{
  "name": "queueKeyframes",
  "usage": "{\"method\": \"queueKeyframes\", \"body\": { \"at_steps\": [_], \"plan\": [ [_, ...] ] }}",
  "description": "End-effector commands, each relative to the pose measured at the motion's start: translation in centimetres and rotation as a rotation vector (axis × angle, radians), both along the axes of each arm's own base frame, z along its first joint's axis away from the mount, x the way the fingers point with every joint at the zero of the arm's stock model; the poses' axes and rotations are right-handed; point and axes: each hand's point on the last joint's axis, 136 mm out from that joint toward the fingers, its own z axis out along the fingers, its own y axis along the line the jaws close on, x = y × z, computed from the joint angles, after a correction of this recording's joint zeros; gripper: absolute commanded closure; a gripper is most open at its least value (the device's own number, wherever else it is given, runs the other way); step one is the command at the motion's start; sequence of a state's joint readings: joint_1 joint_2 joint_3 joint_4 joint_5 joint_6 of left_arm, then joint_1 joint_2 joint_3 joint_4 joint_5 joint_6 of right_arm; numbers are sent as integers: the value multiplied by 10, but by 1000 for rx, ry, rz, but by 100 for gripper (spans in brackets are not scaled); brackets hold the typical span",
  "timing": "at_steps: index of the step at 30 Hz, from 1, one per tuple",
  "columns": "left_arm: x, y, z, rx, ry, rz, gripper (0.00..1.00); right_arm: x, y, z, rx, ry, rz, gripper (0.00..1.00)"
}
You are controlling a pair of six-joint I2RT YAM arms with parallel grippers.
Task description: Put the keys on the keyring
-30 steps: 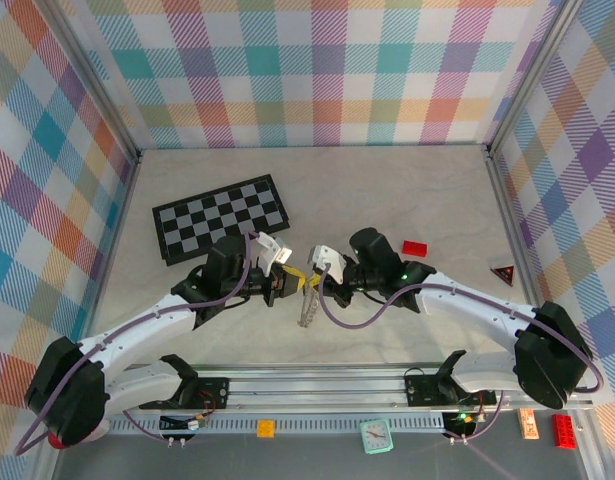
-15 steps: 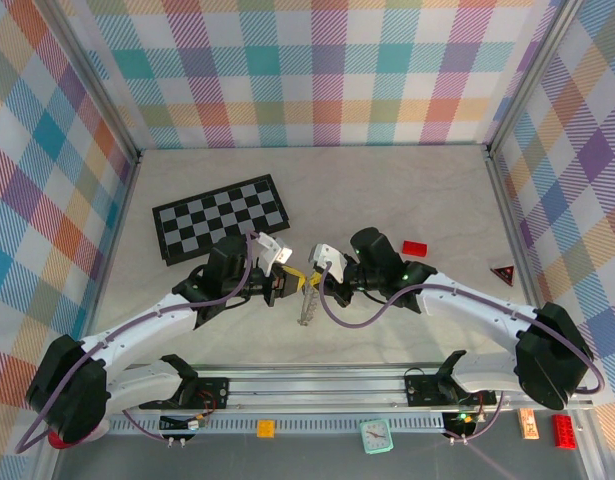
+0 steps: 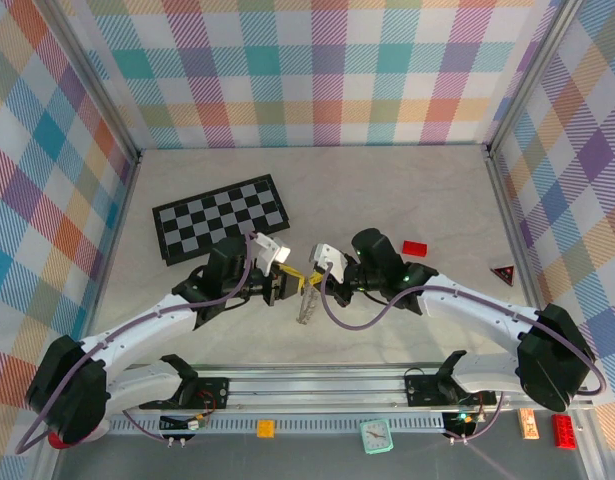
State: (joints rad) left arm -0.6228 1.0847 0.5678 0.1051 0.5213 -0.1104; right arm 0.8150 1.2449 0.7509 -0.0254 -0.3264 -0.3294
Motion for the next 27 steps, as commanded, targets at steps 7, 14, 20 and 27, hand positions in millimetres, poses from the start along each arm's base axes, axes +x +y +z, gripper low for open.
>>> {"method": "queueKeyframes", "body": {
  "at_steps": [7, 14, 20, 27],
  "plan": [
    [-3, 27, 26, 158, -228, -11, 65, -7, 5, 22, 117, -62, 57, 100],
    [-16, 17, 28, 298, -374, -282, 70, -15, 3, 24, 117, -124, 145, 100],
    [-29, 1, 28, 254, -512, -485, 70, -17, 3, 21, 90, -151, 179, 100],
    [-26, -13, 25, 206, -503, -545, 74, -19, 4, 25, 82, -149, 199, 100]
  ]
}}
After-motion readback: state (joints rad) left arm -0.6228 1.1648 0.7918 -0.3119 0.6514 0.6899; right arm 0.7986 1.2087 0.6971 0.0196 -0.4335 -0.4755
